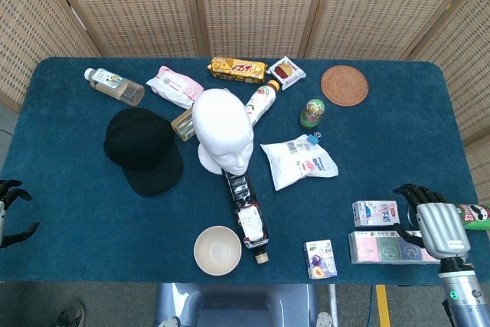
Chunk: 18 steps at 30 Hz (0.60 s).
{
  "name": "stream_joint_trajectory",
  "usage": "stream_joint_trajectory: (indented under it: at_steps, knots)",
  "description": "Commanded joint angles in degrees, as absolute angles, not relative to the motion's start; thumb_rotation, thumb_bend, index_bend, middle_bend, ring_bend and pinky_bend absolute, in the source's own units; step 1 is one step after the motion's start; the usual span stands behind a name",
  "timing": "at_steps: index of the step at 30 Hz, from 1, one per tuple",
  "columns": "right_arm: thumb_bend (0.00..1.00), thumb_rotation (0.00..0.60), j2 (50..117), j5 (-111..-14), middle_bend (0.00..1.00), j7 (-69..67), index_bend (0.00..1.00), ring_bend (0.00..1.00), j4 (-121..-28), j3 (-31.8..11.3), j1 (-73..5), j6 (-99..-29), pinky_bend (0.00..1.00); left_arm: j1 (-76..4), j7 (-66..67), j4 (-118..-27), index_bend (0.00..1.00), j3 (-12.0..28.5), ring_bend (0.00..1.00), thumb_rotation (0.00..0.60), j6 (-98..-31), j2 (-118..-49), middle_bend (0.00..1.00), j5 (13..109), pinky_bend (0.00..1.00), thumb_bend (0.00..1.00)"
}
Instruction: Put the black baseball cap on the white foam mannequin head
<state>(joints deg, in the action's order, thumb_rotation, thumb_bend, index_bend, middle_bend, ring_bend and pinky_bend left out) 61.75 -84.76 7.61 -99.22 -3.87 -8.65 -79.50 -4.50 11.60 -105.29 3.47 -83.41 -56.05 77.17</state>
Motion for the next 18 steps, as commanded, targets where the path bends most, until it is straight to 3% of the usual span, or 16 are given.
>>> stream_joint_trajectory:
  at_steps: [1,18]
  knots:
    - [0.27,0.600,61.9,-84.6,0.28,7.7,0.29,0.28,-99.2,-3.9,-8.8,-79.3,0.32,-4.6,11.6,-105.2,0.40,3.5,0.16,0.600,-83.3,-56.1,0.25,77.0,0.27,0.16]
    - [0.27,0.600,61.6,-84.7,0.28,8.0,0.29,0.28,-100.0,-3.7,-8.0,-80.7,0.32,-5.5,12.0,-104.9,0.40,4.1,0.16,0.600,-82.9,-55.9,0.25,77.9,0.28,0.16]
